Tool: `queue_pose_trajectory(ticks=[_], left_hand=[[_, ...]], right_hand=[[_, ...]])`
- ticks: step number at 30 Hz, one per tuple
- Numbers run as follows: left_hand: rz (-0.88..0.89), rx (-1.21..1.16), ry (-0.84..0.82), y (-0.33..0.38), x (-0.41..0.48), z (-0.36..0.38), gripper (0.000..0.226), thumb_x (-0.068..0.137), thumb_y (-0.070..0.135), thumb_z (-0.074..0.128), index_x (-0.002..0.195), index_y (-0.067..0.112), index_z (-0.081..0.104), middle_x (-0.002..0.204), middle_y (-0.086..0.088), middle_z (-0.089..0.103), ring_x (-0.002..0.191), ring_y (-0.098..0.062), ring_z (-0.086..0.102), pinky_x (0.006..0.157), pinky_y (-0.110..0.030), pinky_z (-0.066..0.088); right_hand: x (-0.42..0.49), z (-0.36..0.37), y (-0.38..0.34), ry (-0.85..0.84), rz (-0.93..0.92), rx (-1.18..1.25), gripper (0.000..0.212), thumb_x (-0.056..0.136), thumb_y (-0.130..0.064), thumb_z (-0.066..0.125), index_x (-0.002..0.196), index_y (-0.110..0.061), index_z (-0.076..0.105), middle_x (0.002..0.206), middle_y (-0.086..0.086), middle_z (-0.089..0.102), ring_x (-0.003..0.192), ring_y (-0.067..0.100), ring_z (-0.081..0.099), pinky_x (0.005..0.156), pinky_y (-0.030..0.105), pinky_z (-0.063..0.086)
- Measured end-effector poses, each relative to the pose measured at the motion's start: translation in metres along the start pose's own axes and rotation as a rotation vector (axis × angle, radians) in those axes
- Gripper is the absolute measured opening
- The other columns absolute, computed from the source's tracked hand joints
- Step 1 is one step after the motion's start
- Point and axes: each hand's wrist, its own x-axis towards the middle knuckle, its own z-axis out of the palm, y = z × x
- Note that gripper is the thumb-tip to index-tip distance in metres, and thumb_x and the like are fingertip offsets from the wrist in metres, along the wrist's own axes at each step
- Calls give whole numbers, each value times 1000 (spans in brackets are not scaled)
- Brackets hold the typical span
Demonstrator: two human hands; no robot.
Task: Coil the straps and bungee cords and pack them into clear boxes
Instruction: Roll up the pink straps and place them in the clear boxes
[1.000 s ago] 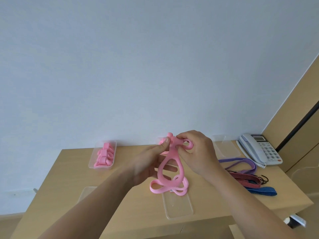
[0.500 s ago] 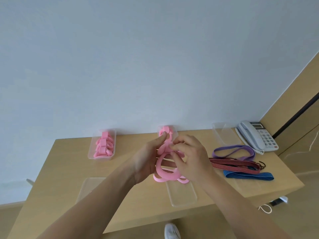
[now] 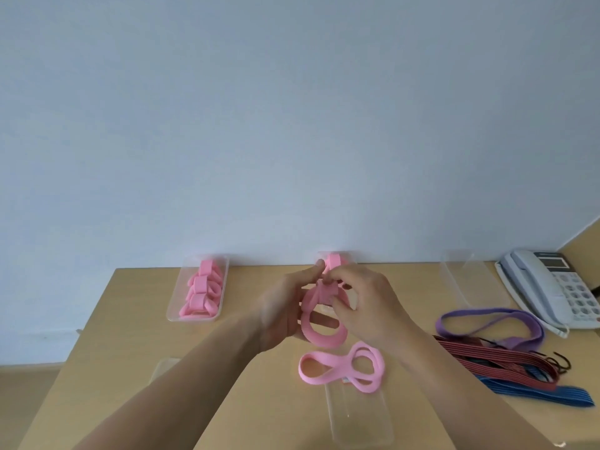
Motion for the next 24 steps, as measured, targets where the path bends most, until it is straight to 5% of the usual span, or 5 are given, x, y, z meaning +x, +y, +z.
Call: queue_pose_trajectory(ticks=[8,11,16,21,24], left_hand=[[-131,-228,126,10,61,-5,66,92,53,67,132,0,59,122,-32,65,102,-46,71,87,-59,59],[-173,-272,143,10,80,-7,64,93,51,66,131,-1,58,117,-29,64,98,-50,71,80,-52,60],[-207,-188,183,4,110,-6,63,85,53,69,122,2,66,110,-24,68,91,-38,71,92,-56,59],[-226,139,325,-2,136,-17,48,98,56,57,113,12,70,108,-14,76,83,-27,72,73,-38,58],[-138,258,539,-15,151,-24,27,99,39,64,104,13,70,107,-11,75,82,-20,69,69,-35,55]], right_hand=[[5,13,54,-1,-99,78,9,74,-14,78,79,-13,70,100,-4,62,92,9,61,78,21,50],[1,19,72,-110,-56,97,35,63,-26,89,87,-13,68,109,-8,55,91,1,53,83,5,38],[4,26,99,-32,-55,124,18,71,-4,82,78,-12,67,97,-5,56,82,10,57,73,23,50],[10,34,124,-80,-40,105,16,71,-1,77,75,-12,67,93,-4,57,80,12,57,70,25,50],[22,39,144,-97,-47,32,15,72,-1,77,76,-10,65,93,-1,58,84,17,56,74,24,48]])
